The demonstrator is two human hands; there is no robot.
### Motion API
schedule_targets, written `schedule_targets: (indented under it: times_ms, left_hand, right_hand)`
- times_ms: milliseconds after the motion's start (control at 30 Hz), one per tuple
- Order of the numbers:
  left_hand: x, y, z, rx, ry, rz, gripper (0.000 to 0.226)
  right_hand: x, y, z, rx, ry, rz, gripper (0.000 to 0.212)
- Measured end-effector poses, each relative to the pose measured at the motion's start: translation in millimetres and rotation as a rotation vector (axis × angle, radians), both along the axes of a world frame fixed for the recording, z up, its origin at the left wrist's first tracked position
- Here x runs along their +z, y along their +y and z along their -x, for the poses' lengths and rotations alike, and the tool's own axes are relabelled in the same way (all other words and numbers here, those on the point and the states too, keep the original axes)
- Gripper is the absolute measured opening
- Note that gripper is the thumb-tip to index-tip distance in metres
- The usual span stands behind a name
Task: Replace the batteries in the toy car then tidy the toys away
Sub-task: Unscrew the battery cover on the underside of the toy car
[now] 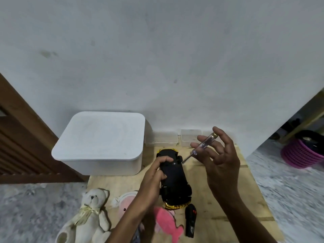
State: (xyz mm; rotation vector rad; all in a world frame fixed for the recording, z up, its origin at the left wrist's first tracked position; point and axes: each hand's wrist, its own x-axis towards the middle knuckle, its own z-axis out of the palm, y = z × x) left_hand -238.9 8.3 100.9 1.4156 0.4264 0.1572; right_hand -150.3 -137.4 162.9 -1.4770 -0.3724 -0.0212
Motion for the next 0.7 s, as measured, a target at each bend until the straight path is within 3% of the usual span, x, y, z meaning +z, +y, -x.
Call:
schedule_targets:
  times_ms: [200,700]
  left_hand:
    - [-2.3,0.0,5.2,0.034,-0.029,-0.135,0.053]
    - [-4.0,4.7,14.6,0.068,-0.007,-0.144,0.045]
  right_hand:
    - [8.4,6.4,13.3,0.035,-0.042,-0.027,0.056]
    - [2.0,18.0,28.5,0.074,-0.129,-0.053,0.058]
